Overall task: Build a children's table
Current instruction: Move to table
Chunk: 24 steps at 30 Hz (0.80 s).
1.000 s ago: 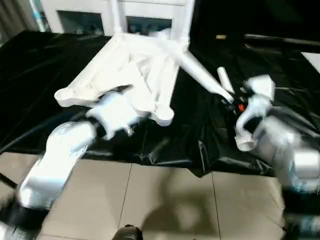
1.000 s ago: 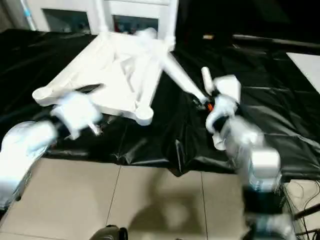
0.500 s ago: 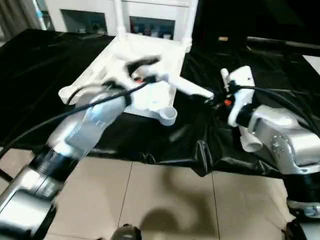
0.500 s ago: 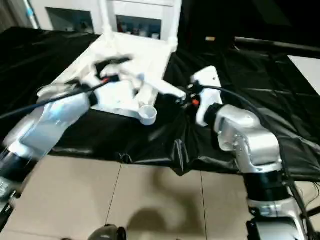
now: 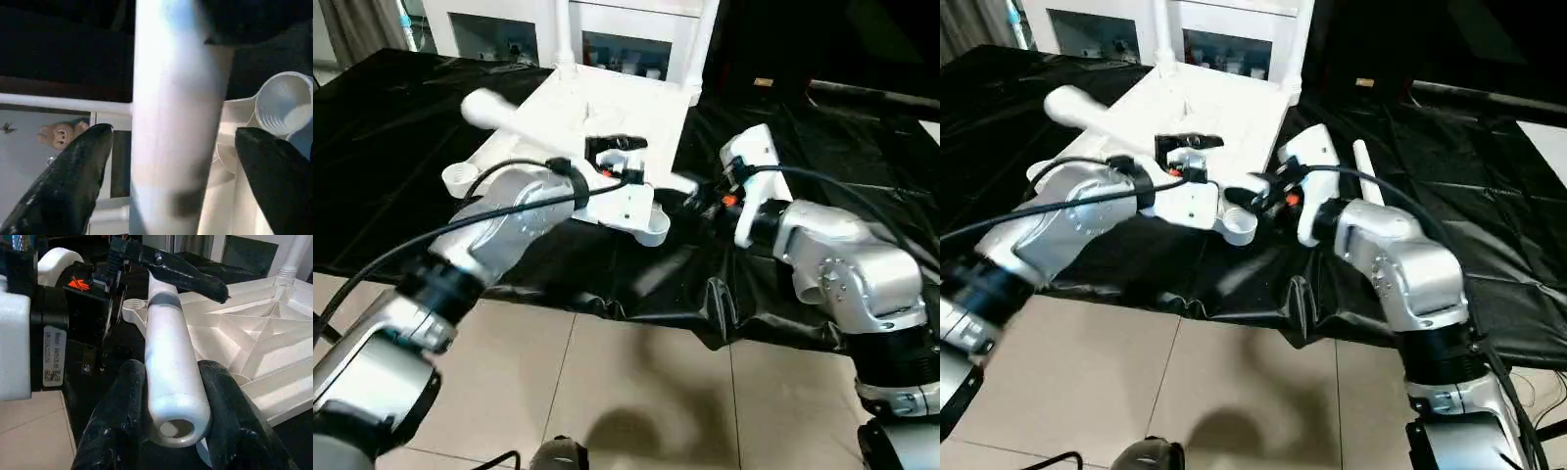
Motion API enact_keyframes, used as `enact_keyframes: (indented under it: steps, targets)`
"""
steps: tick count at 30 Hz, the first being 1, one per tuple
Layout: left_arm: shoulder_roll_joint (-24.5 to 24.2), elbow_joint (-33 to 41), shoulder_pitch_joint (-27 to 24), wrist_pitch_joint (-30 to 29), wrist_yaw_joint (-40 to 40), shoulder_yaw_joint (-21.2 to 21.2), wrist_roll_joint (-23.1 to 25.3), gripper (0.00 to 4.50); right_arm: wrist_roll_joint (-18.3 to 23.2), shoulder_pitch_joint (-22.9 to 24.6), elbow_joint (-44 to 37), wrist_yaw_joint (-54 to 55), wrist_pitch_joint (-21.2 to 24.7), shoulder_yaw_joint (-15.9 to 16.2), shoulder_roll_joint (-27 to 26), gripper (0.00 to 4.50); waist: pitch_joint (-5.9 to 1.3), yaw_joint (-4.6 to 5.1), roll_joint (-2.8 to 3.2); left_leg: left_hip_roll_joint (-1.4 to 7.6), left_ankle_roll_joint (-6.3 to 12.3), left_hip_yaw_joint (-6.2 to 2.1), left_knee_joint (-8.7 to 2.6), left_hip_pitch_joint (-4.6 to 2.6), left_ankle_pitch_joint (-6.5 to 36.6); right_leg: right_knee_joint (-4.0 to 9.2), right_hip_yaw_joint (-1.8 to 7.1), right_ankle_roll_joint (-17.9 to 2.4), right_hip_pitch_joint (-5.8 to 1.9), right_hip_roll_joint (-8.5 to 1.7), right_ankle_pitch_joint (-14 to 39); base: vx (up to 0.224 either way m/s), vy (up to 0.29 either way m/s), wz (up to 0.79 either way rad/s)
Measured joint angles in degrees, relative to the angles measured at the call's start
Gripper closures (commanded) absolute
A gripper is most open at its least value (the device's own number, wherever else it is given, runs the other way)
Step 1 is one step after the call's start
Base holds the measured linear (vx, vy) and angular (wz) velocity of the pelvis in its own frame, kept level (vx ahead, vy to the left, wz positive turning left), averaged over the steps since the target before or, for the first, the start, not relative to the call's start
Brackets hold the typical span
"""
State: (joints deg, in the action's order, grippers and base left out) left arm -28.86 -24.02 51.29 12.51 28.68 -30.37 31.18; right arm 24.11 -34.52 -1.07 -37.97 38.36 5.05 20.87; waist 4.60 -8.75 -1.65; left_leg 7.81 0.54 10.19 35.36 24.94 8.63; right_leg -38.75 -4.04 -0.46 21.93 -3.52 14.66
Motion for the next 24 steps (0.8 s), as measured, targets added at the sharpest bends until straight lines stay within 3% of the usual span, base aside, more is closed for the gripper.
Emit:
enact_keyframes:
  steps: [13,21,24]
  targets:
    - [-0.04,-1.4,0.7,3.18,-0.65,1.83,-0.15,1.57,-1.26,-1.54,2.26,-0.08,-0.15,0.41,-0.04,3.3,-0.01,-0.59,-0.07,0.04,-0.02,0.01,0.0,0.0,-0.01,-0.01,-0.02,0.0,0.0,0.01,-0.02,0.0,0.0,0.0]
    - [-0.14,-3.11,0.68,4.64,-0.21,1.82,-0.15,2.05,-1.27,-1.54,2.32,-0.05,-0.15,0.41,-0.07,3.3,-0.01,-0.97,-0.06,0.04,-0.06,0.01,0.0,-0.01,-0.04,-0.02,-0.02,0.01,0.01,0.0,-0.04,0.0,0.0,0.0]
    - [-0.17,-4.27,0.7,5.34,-0.18,1.82,-0.03,2.46,-1.29,-1.53,2.32,-0.06,-0.15,0.41,-0.07,3.3,-0.01,-0.96,-0.06,0.05,-0.08,0.01,0.0,-0.01,-0.04,-0.03,-0.02,0.02,0.01,0.01,-0.05,0.0,0.0,0.0]
